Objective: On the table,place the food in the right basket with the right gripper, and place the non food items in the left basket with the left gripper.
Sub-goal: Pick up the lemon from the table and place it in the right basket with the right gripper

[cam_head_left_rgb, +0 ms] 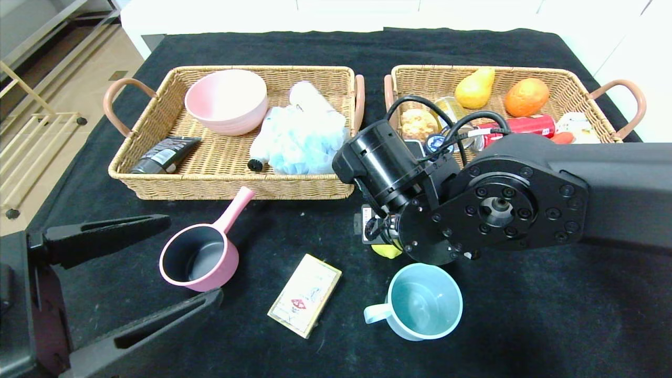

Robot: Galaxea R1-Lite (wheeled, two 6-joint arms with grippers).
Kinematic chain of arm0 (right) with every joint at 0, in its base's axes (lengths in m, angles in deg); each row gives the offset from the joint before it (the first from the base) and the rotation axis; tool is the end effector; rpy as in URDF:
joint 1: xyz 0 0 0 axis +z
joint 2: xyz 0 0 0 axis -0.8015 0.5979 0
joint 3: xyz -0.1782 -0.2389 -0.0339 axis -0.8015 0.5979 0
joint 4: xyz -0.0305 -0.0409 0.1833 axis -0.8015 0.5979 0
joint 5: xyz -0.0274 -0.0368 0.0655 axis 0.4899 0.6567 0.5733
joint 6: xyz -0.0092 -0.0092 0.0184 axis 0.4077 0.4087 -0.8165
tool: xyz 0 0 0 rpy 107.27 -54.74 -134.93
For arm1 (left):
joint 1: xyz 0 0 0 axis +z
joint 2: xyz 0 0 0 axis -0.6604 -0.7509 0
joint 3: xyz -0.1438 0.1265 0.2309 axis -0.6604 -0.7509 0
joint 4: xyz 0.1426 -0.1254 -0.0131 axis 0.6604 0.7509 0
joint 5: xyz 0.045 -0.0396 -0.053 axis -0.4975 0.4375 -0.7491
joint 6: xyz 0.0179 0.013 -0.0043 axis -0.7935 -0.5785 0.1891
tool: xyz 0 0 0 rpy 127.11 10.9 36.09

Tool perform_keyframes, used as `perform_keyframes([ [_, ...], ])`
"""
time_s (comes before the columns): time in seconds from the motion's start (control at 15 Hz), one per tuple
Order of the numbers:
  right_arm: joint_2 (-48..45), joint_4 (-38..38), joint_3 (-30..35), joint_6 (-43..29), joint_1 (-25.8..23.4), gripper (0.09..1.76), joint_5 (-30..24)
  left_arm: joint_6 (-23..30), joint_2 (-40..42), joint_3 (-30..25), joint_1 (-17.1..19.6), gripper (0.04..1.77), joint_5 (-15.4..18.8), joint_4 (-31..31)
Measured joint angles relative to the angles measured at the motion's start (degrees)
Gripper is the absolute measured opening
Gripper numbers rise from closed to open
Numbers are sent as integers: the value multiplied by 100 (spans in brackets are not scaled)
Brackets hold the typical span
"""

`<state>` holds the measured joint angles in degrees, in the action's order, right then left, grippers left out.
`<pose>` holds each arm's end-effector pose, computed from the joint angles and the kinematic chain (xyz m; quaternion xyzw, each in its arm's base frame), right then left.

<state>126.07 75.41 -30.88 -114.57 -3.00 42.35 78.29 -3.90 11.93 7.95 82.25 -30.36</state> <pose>0.2686 0.3017 0.2252 0.0199 0.2967 0.0127 0.9547 0.0954 -0.0671 0.2514 0.0751 -0.0005 -0.3609 0.9296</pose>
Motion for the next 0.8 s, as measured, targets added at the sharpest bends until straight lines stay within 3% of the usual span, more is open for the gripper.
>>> perform_keyframes([
  [0.2, 39, 2, -4, 0, -4, 114, 2, -4, 18, 2, 0, 172, 0, 2],
  [0.27, 45, 0, -4, 0, -4, 108, 2, -4, 18, 2, 0, 172, -5, 2],
  [0.8, 80, -1, -2, -1, -15, 105, -2, -1, 18, -4, -2, 172, -11, -2],
])
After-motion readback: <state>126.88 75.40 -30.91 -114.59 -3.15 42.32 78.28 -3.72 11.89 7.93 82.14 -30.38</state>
